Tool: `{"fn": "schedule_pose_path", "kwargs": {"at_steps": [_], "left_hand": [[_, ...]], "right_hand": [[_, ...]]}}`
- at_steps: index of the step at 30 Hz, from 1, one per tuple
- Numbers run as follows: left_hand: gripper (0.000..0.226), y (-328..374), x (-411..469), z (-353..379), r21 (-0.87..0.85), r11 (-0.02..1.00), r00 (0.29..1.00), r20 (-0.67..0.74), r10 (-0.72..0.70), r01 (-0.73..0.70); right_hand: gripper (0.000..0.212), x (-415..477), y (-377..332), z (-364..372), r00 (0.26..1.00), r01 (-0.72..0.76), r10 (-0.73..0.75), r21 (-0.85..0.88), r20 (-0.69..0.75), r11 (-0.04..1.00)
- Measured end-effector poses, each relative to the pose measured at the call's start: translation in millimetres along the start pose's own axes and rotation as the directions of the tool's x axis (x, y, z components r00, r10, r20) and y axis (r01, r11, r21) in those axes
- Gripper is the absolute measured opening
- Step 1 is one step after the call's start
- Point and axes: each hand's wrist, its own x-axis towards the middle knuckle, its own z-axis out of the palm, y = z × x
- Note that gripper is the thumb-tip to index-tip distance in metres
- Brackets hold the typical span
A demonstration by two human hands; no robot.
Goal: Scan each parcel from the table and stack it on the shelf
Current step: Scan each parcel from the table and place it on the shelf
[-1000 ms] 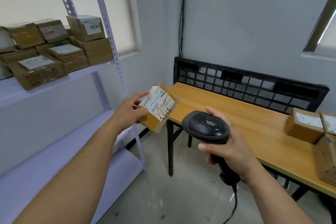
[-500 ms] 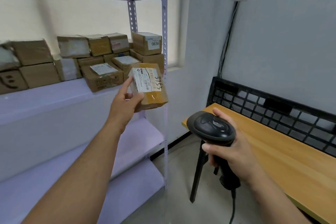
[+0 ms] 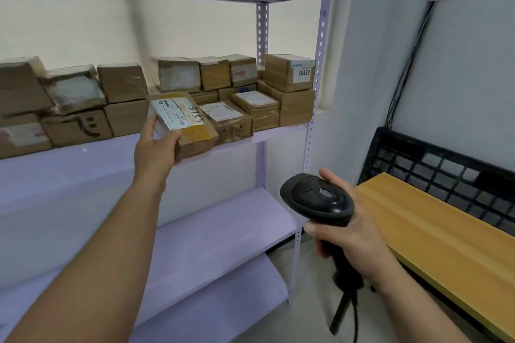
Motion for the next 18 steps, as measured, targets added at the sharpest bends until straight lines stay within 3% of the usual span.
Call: {"fn": "schedule_pose_path", "kwargs": {"at_steps": [7, 10, 12, 18], "left_hand": [[0.052, -15, 54, -10, 0.282, 0.959, 1.000, -0.016, -0.001, 0.005], [0.053, -22, 69, -11, 0.566, 0.824, 0.999, 0.049, -0.017, -0.014], [0.058, -27, 73, -12, 0.663, 0.747, 0.994, 0.104, -0.030, -0.047], [0.085, -34, 67, -12, 0.620, 0.774, 0.978, 0.210, 0.000, -0.133]], "right_hand": [[0.090, 31, 8, 36, 0.999, -0.018, 0.017, 0.024, 0.044, 1.000], [0.090, 38, 7, 41, 0.999, -0.021, 0.021, 0.007, 0.041, 1.000], [0.089, 42, 7, 42, 0.999, -0.019, 0.019, 0.007, 0.041, 1.000], [0.090, 45, 12, 46, 0.999, -0.039, 0.039, 0.024, 0.011, 0.999]]}}
